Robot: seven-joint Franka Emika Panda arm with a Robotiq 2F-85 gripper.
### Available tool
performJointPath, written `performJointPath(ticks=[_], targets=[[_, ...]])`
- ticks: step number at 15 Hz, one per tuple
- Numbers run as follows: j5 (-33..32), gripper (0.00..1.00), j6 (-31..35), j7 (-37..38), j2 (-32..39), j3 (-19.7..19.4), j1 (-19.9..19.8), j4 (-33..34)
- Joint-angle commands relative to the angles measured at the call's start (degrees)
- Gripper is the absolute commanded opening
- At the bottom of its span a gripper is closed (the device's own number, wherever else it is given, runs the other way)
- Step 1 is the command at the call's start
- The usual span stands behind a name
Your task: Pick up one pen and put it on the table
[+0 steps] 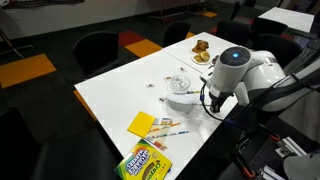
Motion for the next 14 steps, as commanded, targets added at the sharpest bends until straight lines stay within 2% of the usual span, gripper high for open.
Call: performJointPath(ticks=[1,4,7,9,14], targets=[[-0.79,0.01,3.49,-3.45,-0.27,2.24,-2.21,-0.46],[3.73,0.01,9.10,-10.13,0.80,3.94,-2.93,-1.13],[11.19,0.01,15.58,-19.55,2.57,6.00,-3.52,-1.92],[11.81,0.01,15.19,-20.35,2.35,5.38,-2.37,-1.70],[11.04,0.01,14.60,-19.56,1.55,2.83,-3.15,-1.50]])
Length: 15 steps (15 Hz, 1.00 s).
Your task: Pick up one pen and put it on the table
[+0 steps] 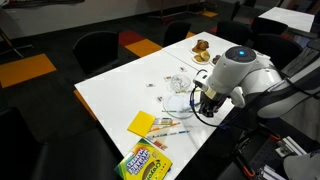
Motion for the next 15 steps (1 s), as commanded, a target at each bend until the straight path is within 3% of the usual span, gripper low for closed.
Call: performJointPath(ticks=[1,9,15], targets=[[0.44,0.01,0.76,-1.24,-0.51,-1.66,-1.83,-0.48],[7.34,0.01,-0.12,-5.77,1.17,-1.78,-5.54,-1.14],[28.73,0.01,-2.07,-19.47,6.06,4.82,-13.22,0.51]])
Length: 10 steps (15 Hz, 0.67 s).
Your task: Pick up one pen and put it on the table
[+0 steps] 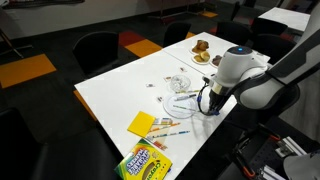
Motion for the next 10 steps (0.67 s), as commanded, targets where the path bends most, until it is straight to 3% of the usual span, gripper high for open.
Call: performJointPath(ticks=[1,6,7,8,10], targets=[[8.56,0.01,-2.12,-6.47,2.99,4.65,-5.93,2.29],[10.81,0.01,-3.01,-6.37,4.87,5.89,-7.67,4.90],[10.59,0.09,-3.18,-5.95,5.27,5.78,-7.58,5.49],[10.62,0.31,-3.28,-5.77,5.44,5.85,-7.56,5.83],[10.94,0.44,-3.14,-5.76,5.67,6.18,-7.62,6.37]])
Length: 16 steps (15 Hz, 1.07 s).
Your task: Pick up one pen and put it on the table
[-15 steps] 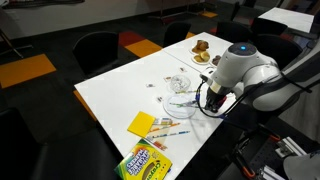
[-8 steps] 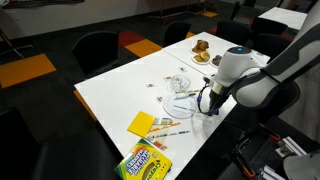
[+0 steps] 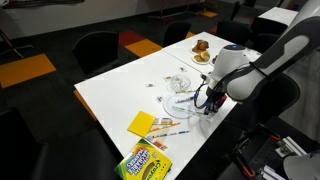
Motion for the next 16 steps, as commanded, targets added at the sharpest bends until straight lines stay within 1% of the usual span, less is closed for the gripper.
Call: performJointPath(ticks=[1,3,5,7,8,9,12,13,14,16], targets=[[1.46,0.51,-1.09,-0.28,1.44,1.56,-1.36,2.06],[1.37,0.65,-0.81,0.25,1.77,1.99,-0.94,2.52],[1.90,0.79,-0.03,-1.52,2.18,3.78,-1.38,2.98],[3.88,0.93,1.45,-6.25,2.71,7.67,-3.23,3.41],[5.17,0.98,1.80,-8.58,3.03,9.75,-4.04,3.82],[5.72,1.00,1.67,-10.37,3.33,11.01,-4.26,4.32],[8.07,1.00,1.17,-15.71,4.44,14.51,-5.42,5.69],[9.28,0.75,0.80,-17.66,5.38,15.77,-6.25,6.42],[10.16,0.74,0.38,-19.44,6.08,16.66,-6.86,6.97],[11.14,0.60,-0.71,-22.58,7.58,18.02,-7.83,8.19]])
